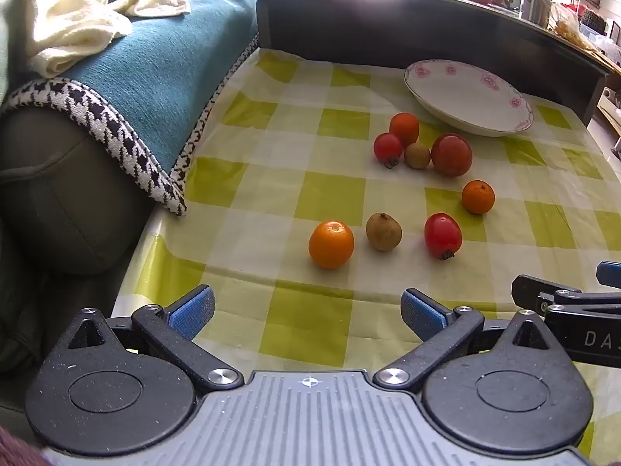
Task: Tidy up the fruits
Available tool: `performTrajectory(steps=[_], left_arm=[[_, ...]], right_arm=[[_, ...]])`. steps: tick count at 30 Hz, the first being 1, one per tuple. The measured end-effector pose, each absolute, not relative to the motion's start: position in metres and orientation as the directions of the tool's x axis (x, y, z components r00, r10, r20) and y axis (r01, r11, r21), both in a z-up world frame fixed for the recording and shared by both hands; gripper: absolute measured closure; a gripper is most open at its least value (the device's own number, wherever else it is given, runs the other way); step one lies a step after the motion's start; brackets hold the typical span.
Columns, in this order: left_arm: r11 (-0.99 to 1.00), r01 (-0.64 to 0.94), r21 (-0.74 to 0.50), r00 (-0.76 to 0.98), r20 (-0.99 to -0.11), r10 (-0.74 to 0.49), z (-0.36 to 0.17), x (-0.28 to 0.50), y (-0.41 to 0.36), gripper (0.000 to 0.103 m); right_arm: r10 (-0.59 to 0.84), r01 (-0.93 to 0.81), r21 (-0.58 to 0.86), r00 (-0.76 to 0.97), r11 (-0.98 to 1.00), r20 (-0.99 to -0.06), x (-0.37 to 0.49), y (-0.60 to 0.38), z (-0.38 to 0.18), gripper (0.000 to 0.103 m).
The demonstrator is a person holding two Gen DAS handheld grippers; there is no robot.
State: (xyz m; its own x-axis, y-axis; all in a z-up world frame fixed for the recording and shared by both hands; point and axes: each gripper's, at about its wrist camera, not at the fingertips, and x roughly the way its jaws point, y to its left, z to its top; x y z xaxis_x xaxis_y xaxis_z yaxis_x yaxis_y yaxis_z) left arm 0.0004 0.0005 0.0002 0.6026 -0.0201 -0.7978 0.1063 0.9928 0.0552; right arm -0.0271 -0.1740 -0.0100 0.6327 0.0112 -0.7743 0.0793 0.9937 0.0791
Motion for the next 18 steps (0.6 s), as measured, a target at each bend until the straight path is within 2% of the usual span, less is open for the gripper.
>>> performTrajectory(steps=[18], left_arm=[[0.993,0.110,0.050,0.597,-0.802,-0.026,-0.0031,0.0027,0.0003,0.000]], right_arm=[[0.008,0.077,0.074,0.635,0.994,-0.773,-0.0273,-0.1745,-0.0126,0.000]])
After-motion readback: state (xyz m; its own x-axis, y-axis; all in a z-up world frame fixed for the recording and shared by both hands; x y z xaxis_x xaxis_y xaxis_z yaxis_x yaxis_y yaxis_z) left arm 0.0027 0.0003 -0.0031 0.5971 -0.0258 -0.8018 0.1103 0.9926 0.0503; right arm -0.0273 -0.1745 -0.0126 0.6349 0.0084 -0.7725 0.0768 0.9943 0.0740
